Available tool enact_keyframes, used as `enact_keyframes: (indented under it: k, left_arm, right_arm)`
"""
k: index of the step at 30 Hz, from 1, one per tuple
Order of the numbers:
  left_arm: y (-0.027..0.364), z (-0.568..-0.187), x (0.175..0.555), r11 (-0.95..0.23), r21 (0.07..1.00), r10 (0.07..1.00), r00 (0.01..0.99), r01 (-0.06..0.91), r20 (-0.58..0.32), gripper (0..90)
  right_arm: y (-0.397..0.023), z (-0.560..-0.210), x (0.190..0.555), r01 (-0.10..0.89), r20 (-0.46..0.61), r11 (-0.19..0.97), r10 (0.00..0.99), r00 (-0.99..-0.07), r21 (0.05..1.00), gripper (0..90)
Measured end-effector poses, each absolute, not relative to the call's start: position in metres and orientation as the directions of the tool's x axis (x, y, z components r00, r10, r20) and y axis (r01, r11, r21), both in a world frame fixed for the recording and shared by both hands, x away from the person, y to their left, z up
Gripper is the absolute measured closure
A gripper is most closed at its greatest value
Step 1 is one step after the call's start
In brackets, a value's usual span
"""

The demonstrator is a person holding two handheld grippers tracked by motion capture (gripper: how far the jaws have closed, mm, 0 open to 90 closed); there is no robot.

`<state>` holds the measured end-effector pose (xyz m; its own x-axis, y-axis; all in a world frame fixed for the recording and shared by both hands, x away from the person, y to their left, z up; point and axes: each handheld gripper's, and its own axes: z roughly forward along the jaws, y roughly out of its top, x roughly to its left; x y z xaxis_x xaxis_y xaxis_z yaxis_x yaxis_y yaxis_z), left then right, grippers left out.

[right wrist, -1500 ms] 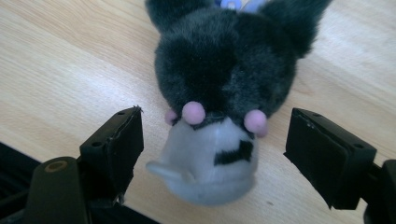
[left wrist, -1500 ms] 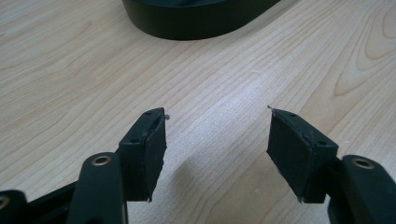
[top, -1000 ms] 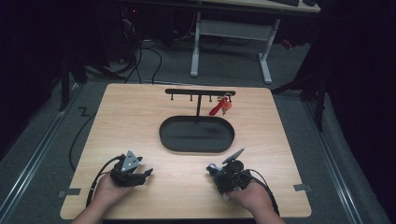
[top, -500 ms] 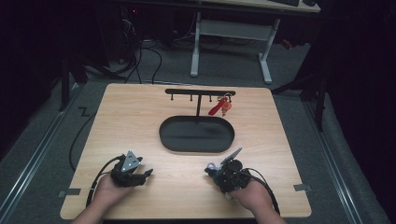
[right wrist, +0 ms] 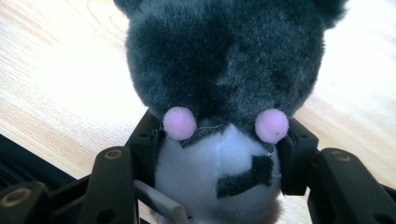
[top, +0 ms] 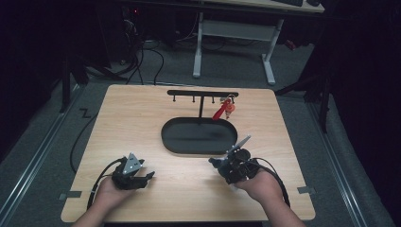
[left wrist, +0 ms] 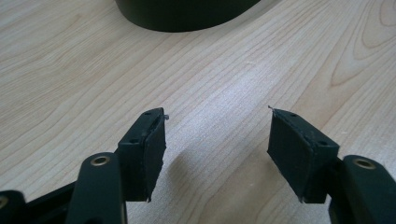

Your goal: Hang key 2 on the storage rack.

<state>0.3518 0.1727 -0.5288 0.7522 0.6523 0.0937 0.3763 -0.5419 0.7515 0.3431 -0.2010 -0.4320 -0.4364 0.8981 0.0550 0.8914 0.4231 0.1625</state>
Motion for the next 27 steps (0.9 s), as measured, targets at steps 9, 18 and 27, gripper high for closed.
enact_keyframes:
  k: [9,18,27]
  left_arm:
    - [0.174,-0.529,0.353,-0.538,0.755,0.654,0.751,0.376,0.092,36.6]
    - [0.175,-0.529,0.353,-0.539,0.754,0.653,0.751,0.376,0.092,36.6]
    - [0.176,-0.529,0.353,-0.540,0.752,0.653,0.751,0.377,0.092,36.5]
  right_arm:
    - [-0.205,-0.400,0.362,0.881,0.042,0.439,0.891,-0.453,0.176,45.8]
    - [-0.204,-0.372,0.382,0.883,0.053,0.431,0.893,-0.447,0.185,45.7]
    - [-0.195,-0.356,0.400,0.880,0.064,0.429,0.891,-0.449,0.201,45.7]
